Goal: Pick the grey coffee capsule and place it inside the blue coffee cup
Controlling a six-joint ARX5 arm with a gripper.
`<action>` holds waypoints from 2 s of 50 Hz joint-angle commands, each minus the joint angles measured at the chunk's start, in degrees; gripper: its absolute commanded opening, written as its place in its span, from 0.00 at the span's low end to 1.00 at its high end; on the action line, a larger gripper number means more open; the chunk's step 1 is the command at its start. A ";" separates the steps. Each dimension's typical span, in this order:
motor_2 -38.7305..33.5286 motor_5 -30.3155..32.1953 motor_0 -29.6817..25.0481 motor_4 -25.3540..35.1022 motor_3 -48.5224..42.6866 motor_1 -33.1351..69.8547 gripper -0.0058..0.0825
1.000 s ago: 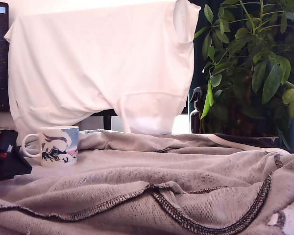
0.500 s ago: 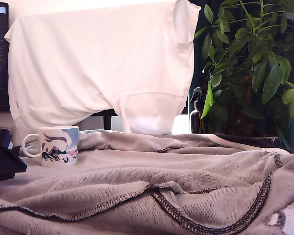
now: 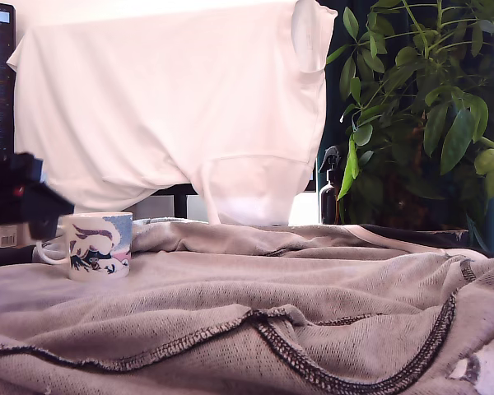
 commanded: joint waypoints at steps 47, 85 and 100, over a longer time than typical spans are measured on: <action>25.92 3.28 0.07 -1.92 -13.51 11.72 0.16; 25.99 3.30 0.72 -1.81 -18.53 6.25 0.93; 25.99 3.41 4.00 -1.81 -34.73 -7.43 0.09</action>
